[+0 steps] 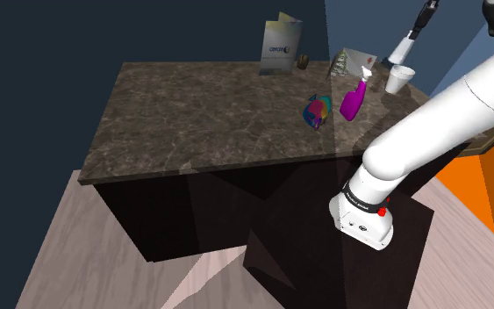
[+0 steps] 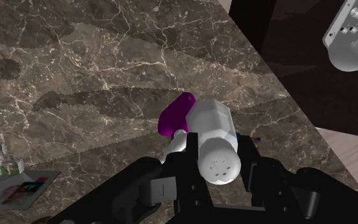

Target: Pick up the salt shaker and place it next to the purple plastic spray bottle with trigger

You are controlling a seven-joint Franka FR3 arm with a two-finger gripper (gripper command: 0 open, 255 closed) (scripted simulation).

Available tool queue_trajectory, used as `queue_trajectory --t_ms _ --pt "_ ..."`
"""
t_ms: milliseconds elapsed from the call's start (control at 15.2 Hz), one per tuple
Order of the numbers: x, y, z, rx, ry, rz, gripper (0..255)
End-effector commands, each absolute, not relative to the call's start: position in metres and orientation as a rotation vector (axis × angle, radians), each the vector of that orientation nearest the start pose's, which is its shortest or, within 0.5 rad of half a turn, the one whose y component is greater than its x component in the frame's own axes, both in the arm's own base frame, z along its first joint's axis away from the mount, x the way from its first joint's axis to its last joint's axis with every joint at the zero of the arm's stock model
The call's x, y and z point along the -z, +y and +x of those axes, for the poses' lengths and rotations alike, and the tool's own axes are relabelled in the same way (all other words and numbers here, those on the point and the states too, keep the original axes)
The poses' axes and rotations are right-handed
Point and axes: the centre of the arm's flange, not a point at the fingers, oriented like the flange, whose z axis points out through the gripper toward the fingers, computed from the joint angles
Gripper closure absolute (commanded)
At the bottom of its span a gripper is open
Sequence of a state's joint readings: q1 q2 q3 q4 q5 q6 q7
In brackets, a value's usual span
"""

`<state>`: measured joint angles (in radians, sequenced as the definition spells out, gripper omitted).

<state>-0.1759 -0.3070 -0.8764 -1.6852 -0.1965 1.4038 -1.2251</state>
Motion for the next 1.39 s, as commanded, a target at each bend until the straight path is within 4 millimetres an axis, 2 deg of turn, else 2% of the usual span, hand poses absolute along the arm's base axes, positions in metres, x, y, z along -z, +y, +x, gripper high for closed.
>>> queue_trajectory --t_ms 0,66,1320 --pt "-0.648 -0.48 0.145 -0.002 -0.281 -3.039 255" --pt "-0.648 -0.483 0.143 -0.002 -0.281 -3.039 255" --pt "-0.548 -0.483 0.143 -0.002 -0.281 -3.039 255"
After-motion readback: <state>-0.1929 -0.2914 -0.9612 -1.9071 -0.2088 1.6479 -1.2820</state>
